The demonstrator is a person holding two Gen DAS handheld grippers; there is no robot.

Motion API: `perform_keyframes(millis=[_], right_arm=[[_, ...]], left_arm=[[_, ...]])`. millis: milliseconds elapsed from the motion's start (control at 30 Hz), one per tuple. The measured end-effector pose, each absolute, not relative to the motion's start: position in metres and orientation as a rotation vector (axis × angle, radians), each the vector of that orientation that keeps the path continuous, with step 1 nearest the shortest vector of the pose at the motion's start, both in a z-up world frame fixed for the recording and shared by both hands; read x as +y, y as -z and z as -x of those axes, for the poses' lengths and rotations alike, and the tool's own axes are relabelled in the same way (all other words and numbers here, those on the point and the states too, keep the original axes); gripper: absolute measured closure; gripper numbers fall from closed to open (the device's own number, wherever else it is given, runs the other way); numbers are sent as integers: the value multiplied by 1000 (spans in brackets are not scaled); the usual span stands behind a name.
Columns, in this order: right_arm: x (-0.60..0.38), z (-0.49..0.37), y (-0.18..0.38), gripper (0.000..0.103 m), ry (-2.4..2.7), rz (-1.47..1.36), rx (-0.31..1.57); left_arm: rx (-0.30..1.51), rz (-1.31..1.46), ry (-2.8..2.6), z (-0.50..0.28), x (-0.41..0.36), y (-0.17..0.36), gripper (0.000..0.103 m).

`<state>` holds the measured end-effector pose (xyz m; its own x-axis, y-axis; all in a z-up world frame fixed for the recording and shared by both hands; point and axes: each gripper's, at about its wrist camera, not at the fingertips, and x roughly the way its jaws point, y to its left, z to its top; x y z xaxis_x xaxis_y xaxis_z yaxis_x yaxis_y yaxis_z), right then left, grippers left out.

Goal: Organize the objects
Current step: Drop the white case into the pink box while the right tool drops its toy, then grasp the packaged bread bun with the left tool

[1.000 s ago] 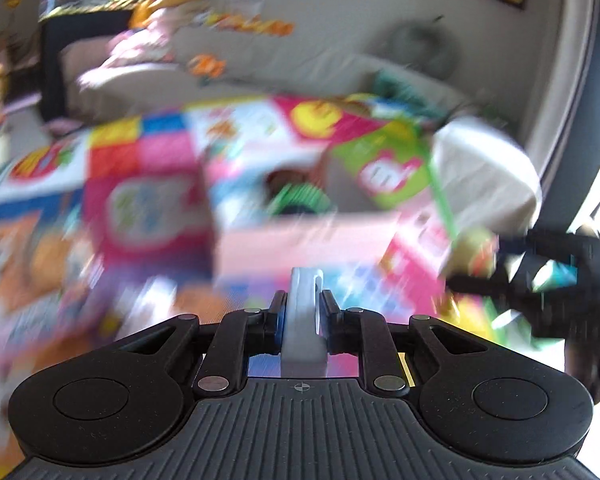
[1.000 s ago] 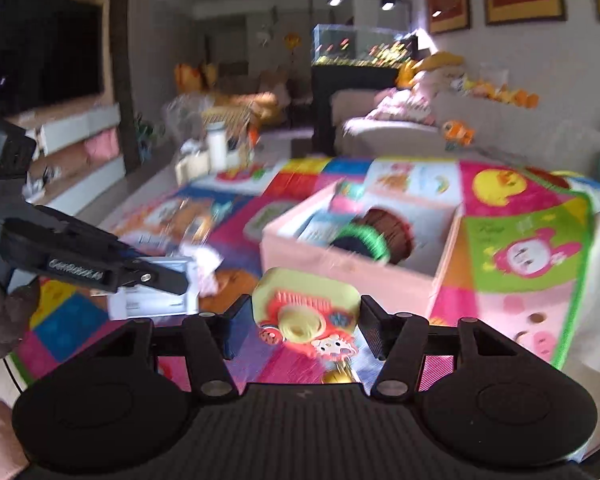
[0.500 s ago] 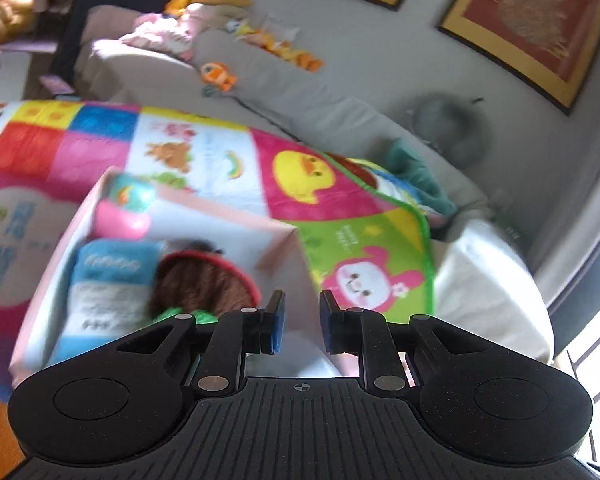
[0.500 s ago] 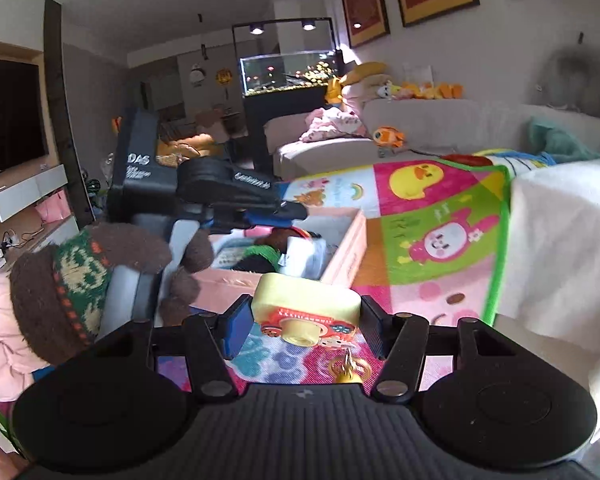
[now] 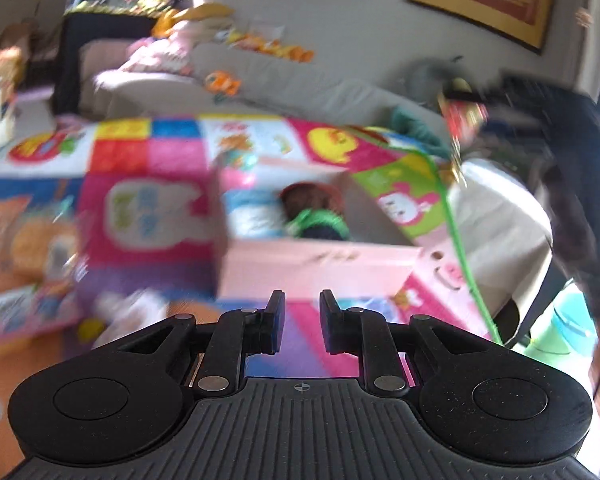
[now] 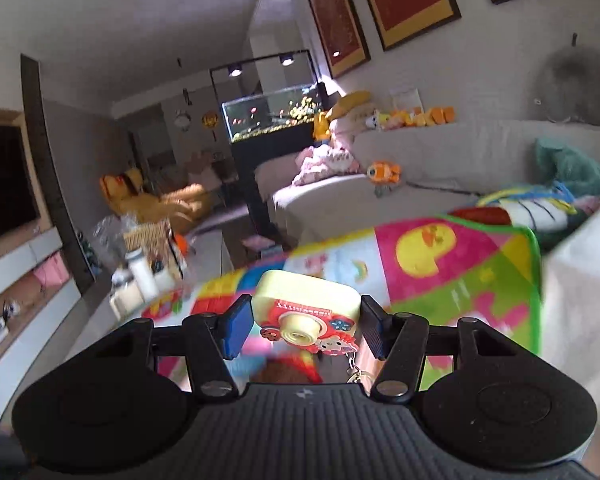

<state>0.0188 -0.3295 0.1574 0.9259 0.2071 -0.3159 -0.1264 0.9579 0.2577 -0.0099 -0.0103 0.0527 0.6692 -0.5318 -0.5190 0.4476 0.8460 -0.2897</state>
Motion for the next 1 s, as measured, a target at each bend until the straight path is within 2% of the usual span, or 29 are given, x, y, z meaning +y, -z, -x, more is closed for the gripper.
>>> perform_keyframes(millis=[33,67,167,267,433,533,767,900,1000], right_arm=[[-325,-33,-162,43,-155,-239,339],[-321,-47,-165,35,-119,-236,339],[-314,-64,-162,31,-72,-263,359],[-309,-56,-151,22,-75,-286,371],[-282,-41,-126,21,-92,-191,455],[-254,-20,-104,17,-143,-97,492],[-191,23,-37,17,-301,-27,615],[-178,40,-16,17,-294,10,600],[-186,40,-11,17,-282,-23,606]], left_arm=[[628,148,532,11,-2,-52,83],[620,151,511,14,7,-51,83],[595,170,461,20,37,-48,83],[597,203,419,20,61,-43,83],[556,268,308,9,98,-44,83],[527,348,214,-14,123,-49,83],[635,582,-3,-112,174,-37,83],[746,620,-28,-142,173,-18,83],[756,503,92,-135,141,-21,83]])
